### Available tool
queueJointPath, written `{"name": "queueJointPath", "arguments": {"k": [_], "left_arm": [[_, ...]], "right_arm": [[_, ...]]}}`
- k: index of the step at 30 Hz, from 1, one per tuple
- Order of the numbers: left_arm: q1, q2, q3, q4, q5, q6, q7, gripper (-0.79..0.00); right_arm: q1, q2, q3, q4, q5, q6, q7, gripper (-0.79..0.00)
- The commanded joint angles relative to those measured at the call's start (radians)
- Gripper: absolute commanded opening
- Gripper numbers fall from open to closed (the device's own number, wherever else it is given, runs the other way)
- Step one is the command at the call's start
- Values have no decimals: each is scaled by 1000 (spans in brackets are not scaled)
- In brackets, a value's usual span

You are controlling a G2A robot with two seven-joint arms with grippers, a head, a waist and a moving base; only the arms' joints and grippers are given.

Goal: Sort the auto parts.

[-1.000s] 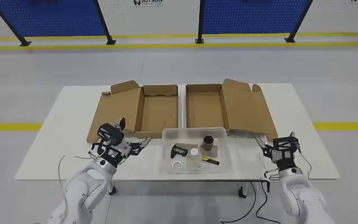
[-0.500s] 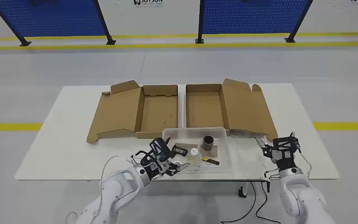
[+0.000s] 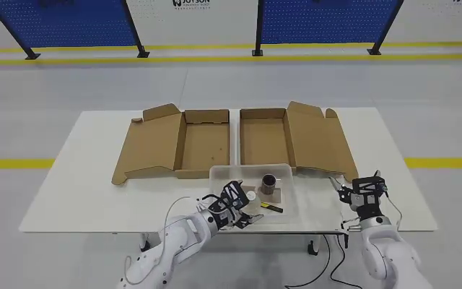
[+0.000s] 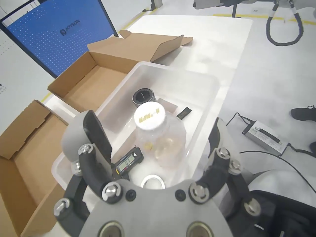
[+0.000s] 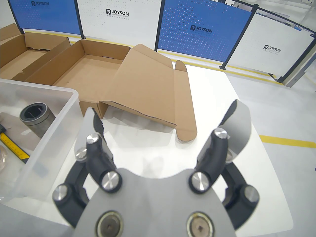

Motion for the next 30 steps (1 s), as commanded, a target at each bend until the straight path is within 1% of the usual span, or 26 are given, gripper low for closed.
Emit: {"name": "queueJointPath", "arguments": {"k": [1,5,10,12,13,14,15,16,18,19,21,22,25,28,30], "left_arm": [[-14,-5,9,23,-34,7,-13,0],[-37,-15,19,60,-112,21,-37,0],[-57,-21,30,90,-124,27,-42,0],[-60,-22,34,95,-124,29,-41,-55],[-61,-23,35,98,-123,30,-41,-123],[-61,-23,36,101,-123,31,-40,-163],[-62,-24,37,104,-122,31,-39,-169],[-62,-24,39,105,-121,30,-38,-209],[-63,-24,41,107,-118,29,-34,-326],[-62,-25,41,107,-118,29,-32,-339],[-62,-25,42,106,-117,27,-30,-339],[-61,-25,43,105,-116,25,-29,-320],[-59,-25,43,101,-114,21,-27,-299],[-57,-25,44,99,-113,18,-25,-317],[-56,-25,45,97,-115,17,-27,-262]], "right_arm": [[0,0,0,0,0,0,0,0],[0,0,0,0,0,0,0,0],[0,0,0,0,0,0,0,0],[0,0,0,0,0,0,0,0],[0,0,0,0,0,0,0,0],[0,0,0,0,0,0,0,0],[0,0,0,0,0,0,0,0],[0,0,0,0,0,0,0,0],[0,0,0,0,0,0,0,0],[0,0,0,0,0,0,0,0],[0,0,0,0,0,0,0,0],[0,0,0,0,0,0,0,0],[0,0,0,0,0,0,0,0],[0,0,0,0,0,0,0,0],[0,0,0,0,0,0,0,0]]}}
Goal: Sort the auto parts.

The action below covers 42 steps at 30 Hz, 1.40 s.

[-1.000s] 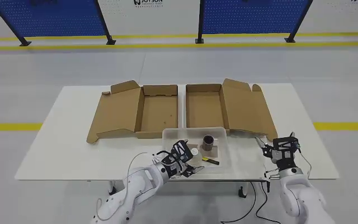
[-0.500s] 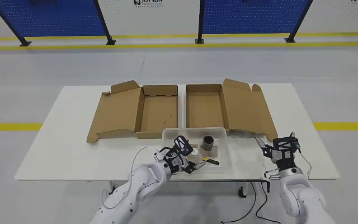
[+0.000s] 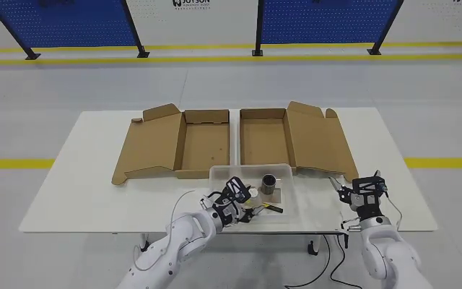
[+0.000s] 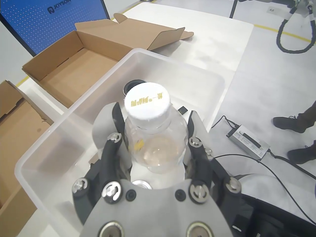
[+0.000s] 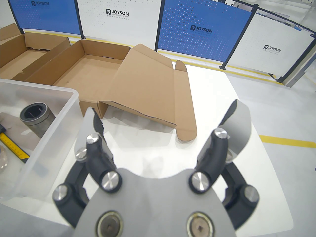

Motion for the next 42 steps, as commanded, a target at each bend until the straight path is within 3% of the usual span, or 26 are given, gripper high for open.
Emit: {"name": "queueJointPath", "arguments": {"k": [1,8,18,23,25,26,36,37,38,39,40,42], "left_arm": [[0,0,1,0,-1,-1,-2,-240],[-7,-4,11,3,-3,0,-2,-182],[-30,-13,33,22,-7,2,-1,-206],[-38,-16,39,33,-4,-1,4,-517],[-39,-16,38,36,-6,-2,7,-730],[-40,-16,38,38,-6,-3,9,-785],[-44,-18,31,44,-8,-9,19,-785],[-46,-18,30,44,-10,-9,17,-717],[-47,-18,27,44,-12,-9,16,-477],[-50,-18,24,43,-13,-5,11,-68],[-54,-18,21,38,-13,-3,6,0],[-61,-17,14,21,1,-3,2,0]], "right_arm": [[0,0,0,0,0,0,0,0],[0,0,0,0,0,0,0,0],[0,0,0,0,0,0,0,0],[0,0,0,0,0,0,0,0],[0,0,0,0,0,0,0,0],[0,0,0,0,0,0,0,0],[0,0,0,0,0,0,0,0],[0,0,0,0,0,0,0,0],[0,0,0,0,0,0,0,0],[0,0,0,0,0,0,0,0],[0,0,0,0,0,0,0,0],[0,0,0,0,0,0,0,0]]}}
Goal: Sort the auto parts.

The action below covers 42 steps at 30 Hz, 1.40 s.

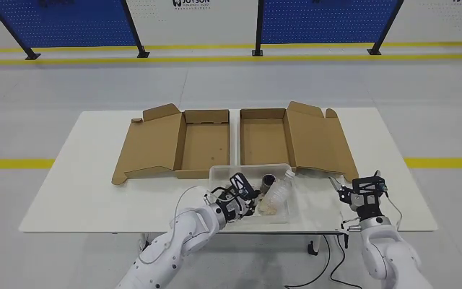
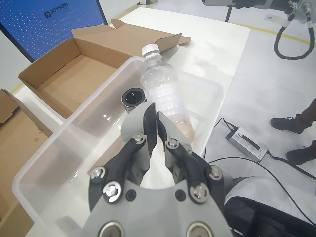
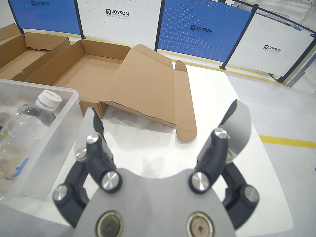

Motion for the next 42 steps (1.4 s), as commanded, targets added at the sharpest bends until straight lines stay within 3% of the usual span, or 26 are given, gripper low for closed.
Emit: {"name": "queueJointPath", "arguments": {"k": [1,21,26,31,42], "left_arm": [[-5,2,-7,-21,20,-5,0,0],[-8,1,-20,-31,6,15,-25,0],[-98,-30,52,6,-89,56,-167,0],[-209,-74,140,98,-174,110,-265,0],[-335,-143,245,282,-282,146,-319,0]], "right_arm": [[0,0,0,0,0,0,0,0],[0,0,0,0,0,0,0,0],[0,0,0,0,0,0,0,0],[0,0,0,0,0,0,0,0],[0,0,0,0,0,0,0,0]]}}
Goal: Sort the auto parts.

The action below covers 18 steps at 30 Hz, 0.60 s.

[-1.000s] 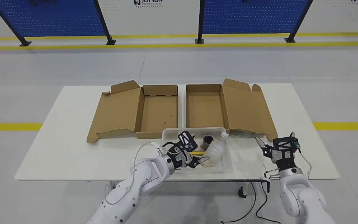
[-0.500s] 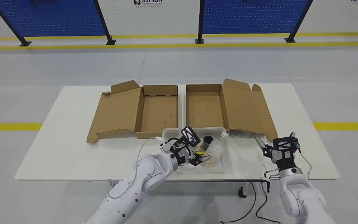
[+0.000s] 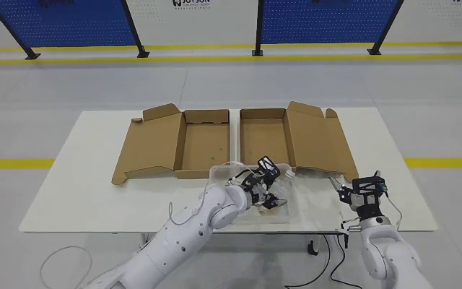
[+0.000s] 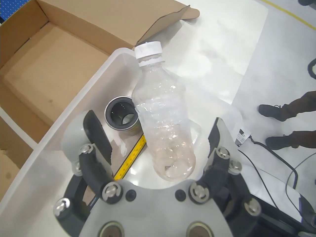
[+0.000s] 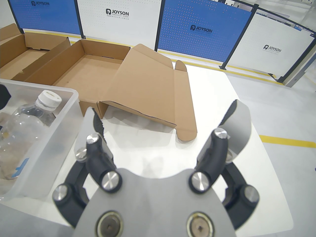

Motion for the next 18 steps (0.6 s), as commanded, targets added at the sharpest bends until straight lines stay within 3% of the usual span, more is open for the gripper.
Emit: {"name": "queueJointPath", "arguments": {"k": [1,2,8,18], "left_arm": [[-11,-9,11,25,-11,-2,3,-74],[-17,-14,17,42,-18,-1,3,-117],[-36,-35,36,91,-45,-10,16,-185],[-52,-63,63,135,-55,-12,25,-175]], "right_arm": [[0,0,0,0,0,0,0,0],[0,0,0,0,0,0,0,0],[0,0,0,0,0,0,0,0],[0,0,0,0,0,0,0,0]]}}
